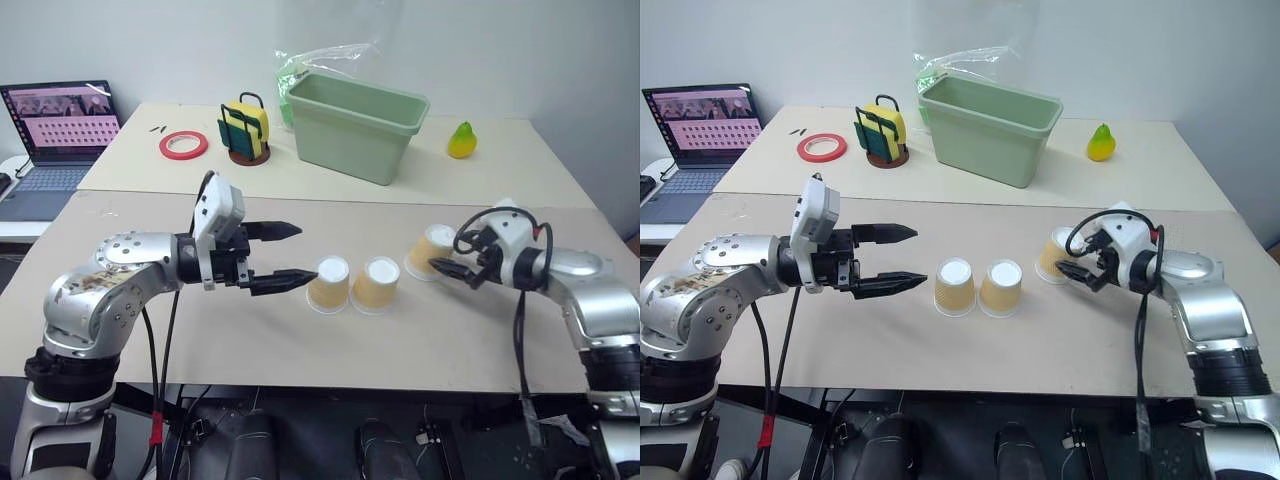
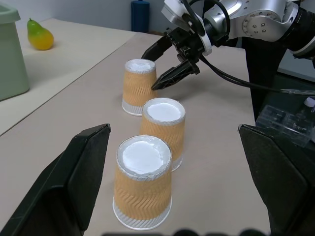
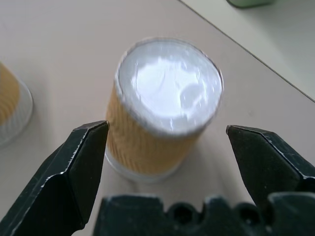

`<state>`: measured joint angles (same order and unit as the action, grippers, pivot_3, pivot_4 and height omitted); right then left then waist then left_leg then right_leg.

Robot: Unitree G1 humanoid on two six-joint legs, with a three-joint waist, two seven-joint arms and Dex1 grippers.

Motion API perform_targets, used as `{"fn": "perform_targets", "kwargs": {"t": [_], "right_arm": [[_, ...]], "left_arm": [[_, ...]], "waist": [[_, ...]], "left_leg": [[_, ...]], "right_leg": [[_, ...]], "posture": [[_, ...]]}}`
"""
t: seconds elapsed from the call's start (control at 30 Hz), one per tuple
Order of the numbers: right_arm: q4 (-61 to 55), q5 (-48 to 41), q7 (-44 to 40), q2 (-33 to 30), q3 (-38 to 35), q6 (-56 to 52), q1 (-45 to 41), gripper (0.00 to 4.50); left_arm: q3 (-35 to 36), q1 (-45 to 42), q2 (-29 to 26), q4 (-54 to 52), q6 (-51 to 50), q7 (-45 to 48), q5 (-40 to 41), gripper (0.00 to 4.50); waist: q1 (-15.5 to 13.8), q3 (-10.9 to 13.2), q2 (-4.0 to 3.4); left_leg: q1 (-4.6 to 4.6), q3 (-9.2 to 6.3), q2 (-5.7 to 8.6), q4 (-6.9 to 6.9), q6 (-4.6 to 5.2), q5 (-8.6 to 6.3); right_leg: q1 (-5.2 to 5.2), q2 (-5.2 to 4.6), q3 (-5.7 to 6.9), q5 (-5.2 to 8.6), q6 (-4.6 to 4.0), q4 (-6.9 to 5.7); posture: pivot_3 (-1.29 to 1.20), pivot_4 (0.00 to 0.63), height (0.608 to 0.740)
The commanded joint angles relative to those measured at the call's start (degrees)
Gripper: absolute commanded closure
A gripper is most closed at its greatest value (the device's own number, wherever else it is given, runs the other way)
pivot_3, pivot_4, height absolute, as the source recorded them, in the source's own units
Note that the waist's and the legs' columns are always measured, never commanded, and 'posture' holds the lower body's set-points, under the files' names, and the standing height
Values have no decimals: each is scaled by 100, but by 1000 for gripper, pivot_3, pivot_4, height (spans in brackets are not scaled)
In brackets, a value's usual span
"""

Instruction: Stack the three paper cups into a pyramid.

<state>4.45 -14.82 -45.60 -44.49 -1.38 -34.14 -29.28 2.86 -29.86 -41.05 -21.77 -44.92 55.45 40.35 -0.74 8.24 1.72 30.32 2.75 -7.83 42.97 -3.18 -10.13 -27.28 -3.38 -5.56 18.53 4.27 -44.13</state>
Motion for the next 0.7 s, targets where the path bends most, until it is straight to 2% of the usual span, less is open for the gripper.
{"fn": "perform_targets", "kwargs": {"t": [0.03, 0.47, 0.57, 0.7], "right_arm": [[91, -148, 6, 73, -229, -124, -263, 0], [736, 43, 79, 266, -140, -103, -677, 0], [741, 58, 86, 282, -130, -71, -694, 726], [706, 74, 71, 298, -111, -34, -707, 1985]], "left_arm": [[11, -50, -9, -149, 114, -65, -11, 63], [-104, -73, -10, -95, 189, -127, -89, 63], [-115, -76, -1, -105, 182, -146, -85, 0], [-130, -65, 2, -108, 178, -166, -94, 0]], "waist": [[-3, 0, 0], [4, 0, -1], [3, 0, -1], [5, 0, -1]], "left_leg": [[2, 0, 0, 0, 0, 0], [3, 1, 0, 0, 0, 0], [3, 1, 0, 0, 0, 0], [3, 1, 0, 0, 0, 0]], "right_leg": [[-1, 0, 0, -5, -9, 1], [-3, 0, 0, -6, -10, 0], [-4, 0, -1, -6, -10, -1], [-4, 0, 0, -6, -9, -1]], "posture": [[0, 150, 656], [0, 150, 656], [0, 150, 656], [0, 150, 656]]}}
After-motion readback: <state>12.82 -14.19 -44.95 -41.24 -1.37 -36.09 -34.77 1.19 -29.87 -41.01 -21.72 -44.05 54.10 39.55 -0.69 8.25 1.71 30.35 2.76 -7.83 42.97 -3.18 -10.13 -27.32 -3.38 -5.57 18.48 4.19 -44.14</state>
